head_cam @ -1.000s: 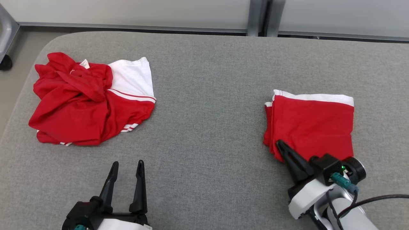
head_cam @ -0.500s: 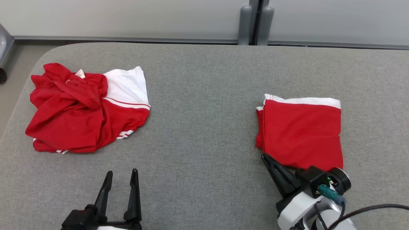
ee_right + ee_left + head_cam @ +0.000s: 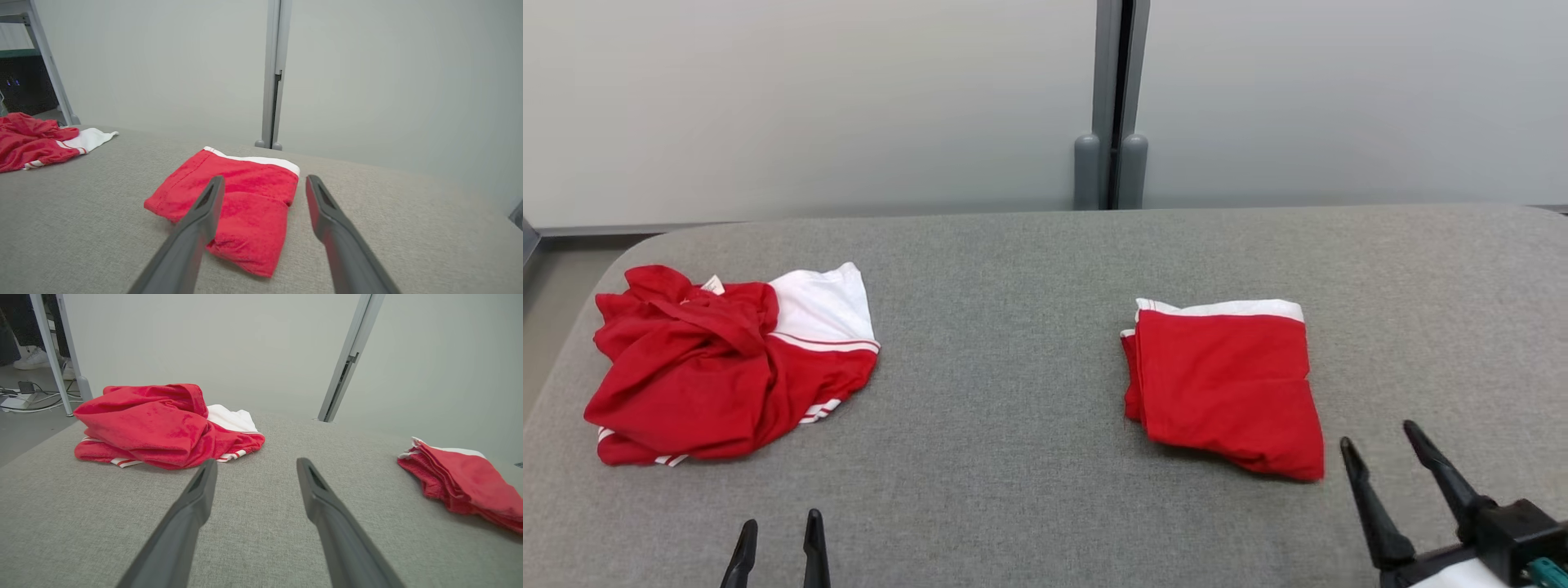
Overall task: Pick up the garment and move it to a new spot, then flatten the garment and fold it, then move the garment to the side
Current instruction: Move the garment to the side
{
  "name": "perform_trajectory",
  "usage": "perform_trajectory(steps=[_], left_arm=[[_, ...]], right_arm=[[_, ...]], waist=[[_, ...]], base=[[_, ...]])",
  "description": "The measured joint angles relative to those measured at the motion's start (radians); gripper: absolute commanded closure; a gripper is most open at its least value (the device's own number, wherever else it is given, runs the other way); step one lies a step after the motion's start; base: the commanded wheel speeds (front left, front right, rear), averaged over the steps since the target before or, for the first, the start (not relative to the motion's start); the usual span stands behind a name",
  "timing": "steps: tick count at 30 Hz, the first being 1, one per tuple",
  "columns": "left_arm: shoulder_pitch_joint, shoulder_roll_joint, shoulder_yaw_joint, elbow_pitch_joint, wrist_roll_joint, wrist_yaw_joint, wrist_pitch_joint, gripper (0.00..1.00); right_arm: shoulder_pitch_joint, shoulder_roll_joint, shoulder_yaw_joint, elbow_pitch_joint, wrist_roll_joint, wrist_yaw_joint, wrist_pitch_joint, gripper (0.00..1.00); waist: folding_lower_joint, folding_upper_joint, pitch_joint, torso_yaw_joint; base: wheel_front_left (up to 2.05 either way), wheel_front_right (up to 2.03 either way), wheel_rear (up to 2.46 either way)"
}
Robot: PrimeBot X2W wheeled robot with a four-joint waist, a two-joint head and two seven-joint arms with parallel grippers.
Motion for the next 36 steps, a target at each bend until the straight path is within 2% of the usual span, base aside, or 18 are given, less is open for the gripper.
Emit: perform_trajectory(steps=[5,12,21,27,31,33,36], left_arm=[[0.038,0.000,0.027,-0.007,0.007,-0.010,0.000,0.00],[0.084,0.000,0.032,-0.028,0.011,-0.024,0.000,0.00],[0.089,0.000,0.023,-0.040,0.014,-0.033,0.000,0.00],[0.063,0.000,0.011,-0.056,0.014,-0.031,0.000,0.00],[0.019,0.000,-0.008,-0.058,0.018,-0.035,0.000,0.00],[-0.026,0.000,-0.024,-0.056,0.020,-0.039,0.000,0.00],[-0.056,0.000,-0.042,-0.048,0.014,-0.039,0.000,0.00]], right_arm=[[0.063,0.000,-0.099,-0.012,0.003,0.000,0.000,0.00],[0.107,0.022,-0.159,-0.001,0.015,0.000,0.000,0.00],[0.122,0.044,-0.165,0.004,0.014,0.000,0.000,0.00],[0.044,0.051,-0.122,0.069,0.122,0.000,0.004,0.00],[-0.102,0.019,-0.066,0.140,0.259,0.000,0.156,0.00],[-0.215,-0.004,-0.035,0.187,0.329,0.000,0.272,0.00],[-0.293,-0.026,-0.017,0.246,0.355,0.000,0.355,0.00]], waist=[[0.0000,0.0000,-0.040,-0.017],[0.0000,0.0000,-0.062,-0.019],[0.0000,0.0000,-0.059,-0.016],[0.0000,0.0000,-0.025,-0.014],[0.0000,0.0000,0.020,-0.007],[0.0000,0.0000,0.064,0.004],[0.0000,0.0000,0.107,0.021]], base=[[0.00,0.00,0.00],[0.00,0.00,0.00],[0.00,0.00,0.00],[0.00,0.00,0.00],[0.00,0.00,0.00],[0.00,0.00,0.00],[0.00,0.00,0.00]])
